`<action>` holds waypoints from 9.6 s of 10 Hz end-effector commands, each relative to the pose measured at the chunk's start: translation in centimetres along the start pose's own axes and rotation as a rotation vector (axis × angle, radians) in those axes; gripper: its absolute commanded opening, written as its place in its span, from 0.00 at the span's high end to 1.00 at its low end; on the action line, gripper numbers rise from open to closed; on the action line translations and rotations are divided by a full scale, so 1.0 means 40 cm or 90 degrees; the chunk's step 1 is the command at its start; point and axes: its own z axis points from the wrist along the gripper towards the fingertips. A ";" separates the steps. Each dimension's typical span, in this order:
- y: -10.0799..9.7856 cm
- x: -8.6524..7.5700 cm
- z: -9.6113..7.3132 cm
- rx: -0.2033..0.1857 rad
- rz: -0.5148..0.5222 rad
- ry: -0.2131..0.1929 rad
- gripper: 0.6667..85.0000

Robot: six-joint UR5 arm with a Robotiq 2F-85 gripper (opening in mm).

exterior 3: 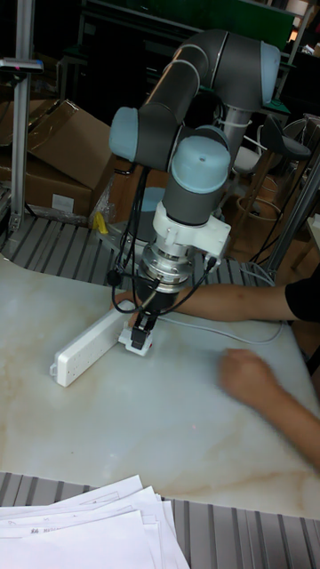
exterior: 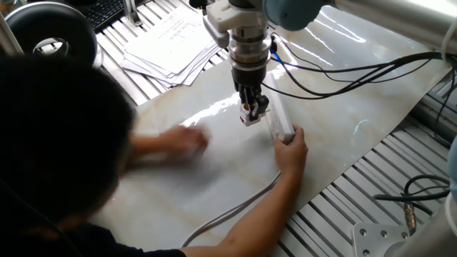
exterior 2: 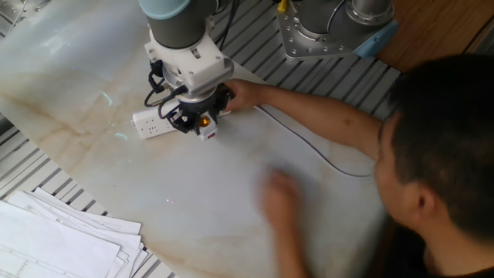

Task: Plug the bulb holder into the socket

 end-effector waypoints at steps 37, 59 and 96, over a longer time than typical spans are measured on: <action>0.044 0.014 0.020 0.023 0.129 0.012 0.99; 0.038 0.072 0.023 0.060 0.092 0.013 0.99; 0.033 -0.022 -0.028 0.050 0.090 -0.036 0.30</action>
